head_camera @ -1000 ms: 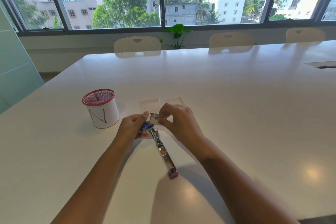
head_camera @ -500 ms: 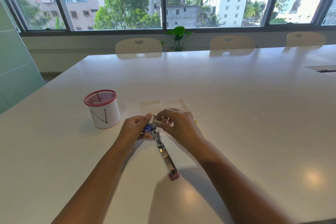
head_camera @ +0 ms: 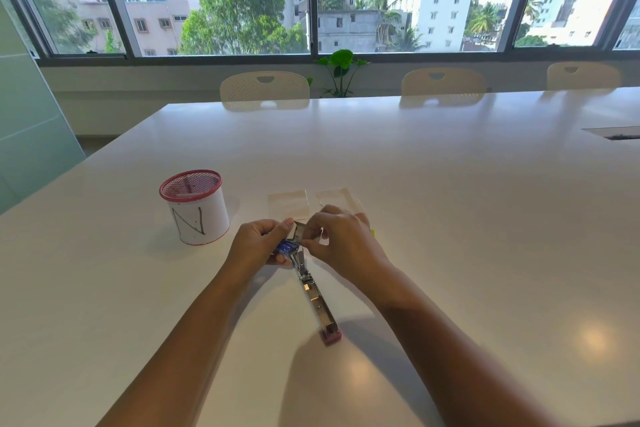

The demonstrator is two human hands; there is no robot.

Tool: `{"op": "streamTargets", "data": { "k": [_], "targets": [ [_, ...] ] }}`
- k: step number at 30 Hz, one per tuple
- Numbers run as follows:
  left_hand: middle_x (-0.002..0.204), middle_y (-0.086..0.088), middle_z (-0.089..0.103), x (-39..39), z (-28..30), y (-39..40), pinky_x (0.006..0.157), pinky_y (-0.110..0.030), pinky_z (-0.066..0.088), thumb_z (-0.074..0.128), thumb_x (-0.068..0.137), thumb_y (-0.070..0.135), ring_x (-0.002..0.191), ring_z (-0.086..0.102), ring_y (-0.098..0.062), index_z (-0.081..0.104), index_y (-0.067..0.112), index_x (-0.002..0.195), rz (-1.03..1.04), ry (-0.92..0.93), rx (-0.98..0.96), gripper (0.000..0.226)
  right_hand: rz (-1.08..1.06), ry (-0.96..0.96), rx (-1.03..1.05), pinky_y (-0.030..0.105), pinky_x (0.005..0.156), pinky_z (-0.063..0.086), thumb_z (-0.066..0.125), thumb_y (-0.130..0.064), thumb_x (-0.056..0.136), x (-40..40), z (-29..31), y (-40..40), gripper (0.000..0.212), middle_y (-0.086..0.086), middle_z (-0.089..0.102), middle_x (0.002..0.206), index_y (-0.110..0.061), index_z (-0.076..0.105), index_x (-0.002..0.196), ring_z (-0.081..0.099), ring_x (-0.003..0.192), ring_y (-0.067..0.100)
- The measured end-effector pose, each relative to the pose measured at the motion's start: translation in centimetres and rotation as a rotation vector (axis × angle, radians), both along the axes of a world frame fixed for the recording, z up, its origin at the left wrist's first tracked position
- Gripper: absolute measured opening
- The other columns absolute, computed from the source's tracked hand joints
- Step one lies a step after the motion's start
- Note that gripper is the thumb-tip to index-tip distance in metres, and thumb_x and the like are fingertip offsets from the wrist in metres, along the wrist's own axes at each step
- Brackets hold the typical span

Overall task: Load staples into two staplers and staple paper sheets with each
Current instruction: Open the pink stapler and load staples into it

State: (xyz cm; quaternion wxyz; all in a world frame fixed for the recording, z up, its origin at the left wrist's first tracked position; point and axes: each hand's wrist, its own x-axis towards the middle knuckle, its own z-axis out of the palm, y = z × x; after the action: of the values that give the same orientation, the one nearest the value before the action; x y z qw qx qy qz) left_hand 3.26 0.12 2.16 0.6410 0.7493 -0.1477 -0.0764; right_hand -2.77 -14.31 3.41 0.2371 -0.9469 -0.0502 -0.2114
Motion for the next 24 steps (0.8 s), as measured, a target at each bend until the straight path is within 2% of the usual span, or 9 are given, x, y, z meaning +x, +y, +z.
{"op": "streamTargets", "data": {
  "k": [5, 9, 11, 14, 17, 20, 22, 24],
  "targets": [
    [0.055, 0.005, 0.067, -0.06, 0.06, 0.10, 0.048, -0.019, 0.054, 0.055, 0.088, 0.024, 0.052, 0.065, -0.007, 0.064, 0.016, 0.073, 0.069, -0.043, -0.057, 0.020, 0.016, -0.040, -0.064, 0.032, 0.087, 0.031, 0.058, -0.039, 0.088, -0.17, 0.25, 0.19, 0.026, -0.006, 0.059, 0.107, -0.028, 0.063, 0.111, 0.055, 0.094, 0.012],
    [0.062, 0.001, 0.067, -0.17, 0.13, -0.05, 0.049, -0.018, 0.055, 0.055, 0.088, 0.025, 0.049, 0.064, -0.006, 0.064, 0.017, 0.074, 0.111, -0.042, -0.085, 0.018, -0.002, -0.046, -0.052, 0.032, 0.089, 0.035, 0.059, -0.039, 0.088, -0.21, 0.29, 0.19, 0.023, -0.006, 0.059, 0.107, -0.026, 0.066, 0.106, 0.055, 0.093, 0.012],
    [0.059, 0.001, 0.067, -0.25, 0.08, -0.11, 0.048, -0.018, 0.054, 0.054, 0.088, 0.025, 0.048, 0.063, -0.006, 0.063, 0.016, 0.074, 0.096, -0.024, -0.079, 0.019, 0.000, -0.033, -0.023, 0.031, 0.087, 0.035, 0.061, -0.037, 0.086, -0.26, 0.21, 0.27, 0.020, -0.006, 0.058, 0.104, -0.024, 0.067, 0.100, 0.054, 0.089, 0.011],
    [0.053, 0.003, 0.067, -0.20, 0.06, -0.06, 0.047, -0.019, 0.054, 0.054, 0.088, 0.024, 0.046, 0.063, -0.007, 0.063, 0.013, 0.075, 0.075, 0.028, -0.089, 0.020, 0.020, 0.026, 0.081, 0.023, 0.076, 0.035, 0.065, -0.033, 0.083, -0.24, 0.35, 0.21, 0.017, -0.009, 0.053, 0.096, -0.021, 0.067, 0.094, 0.048, 0.075, 0.006],
    [0.070, -0.009, 0.066, -0.08, 0.03, -0.08, 0.050, -0.021, 0.056, 0.053, 0.089, 0.025, 0.042, 0.060, -0.007, 0.062, 0.011, 0.077, 0.074, 0.060, -0.083, 0.020, 0.027, 0.063, 0.208, 0.015, 0.060, 0.033, 0.068, -0.029, 0.081, -0.01, 0.50, 0.01, 0.013, -0.011, 0.052, 0.094, -0.021, 0.068, 0.091, 0.044, 0.065, 0.000],
    [0.079, -0.012, 0.065, 0.12, -0.22, -0.06, 0.055, -0.023, 0.056, 0.054, 0.088, 0.027, 0.051, 0.064, -0.010, 0.062, 0.008, 0.084, 0.086, 0.062, -0.056, 0.021, 0.019, 0.081, 0.317, 0.020, 0.063, 0.042, 0.069, -0.026, 0.080, 0.12, 0.48, 0.10, 0.007, -0.010, 0.055, 0.095, -0.026, 0.062, 0.081, 0.052, 0.072, 0.007],
    [0.077, -0.010, 0.066, 0.22, -0.26, 0.02, 0.056, -0.023, 0.056, 0.054, 0.088, 0.027, 0.054, 0.065, -0.011, 0.062, 0.007, 0.089, 0.089, 0.076, -0.063, 0.022, 0.011, 0.072, 0.397, 0.023, 0.066, 0.045, 0.069, -0.023, 0.079, 0.14, 0.62, 0.12, 0.010, -0.007, 0.059, 0.095, -0.026, 0.060, 0.078, 0.055, 0.074, 0.013],
    [0.067, -0.004, 0.068, 0.27, -0.20, 0.07, 0.052, -0.022, 0.056, 0.054, 0.088, 0.026, 0.049, 0.064, -0.009, 0.062, 0.009, 0.086, 0.092, 0.107, -0.111, 0.019, 0.016, 0.051, 0.522, 0.014, 0.060, 0.041, 0.069, -0.019, 0.079, 0.09, 0.95, 0.00, 0.011, -0.007, 0.061, 0.089, -0.024, 0.060, 0.077, 0.053, 0.067, 0.011]
  ]
}}
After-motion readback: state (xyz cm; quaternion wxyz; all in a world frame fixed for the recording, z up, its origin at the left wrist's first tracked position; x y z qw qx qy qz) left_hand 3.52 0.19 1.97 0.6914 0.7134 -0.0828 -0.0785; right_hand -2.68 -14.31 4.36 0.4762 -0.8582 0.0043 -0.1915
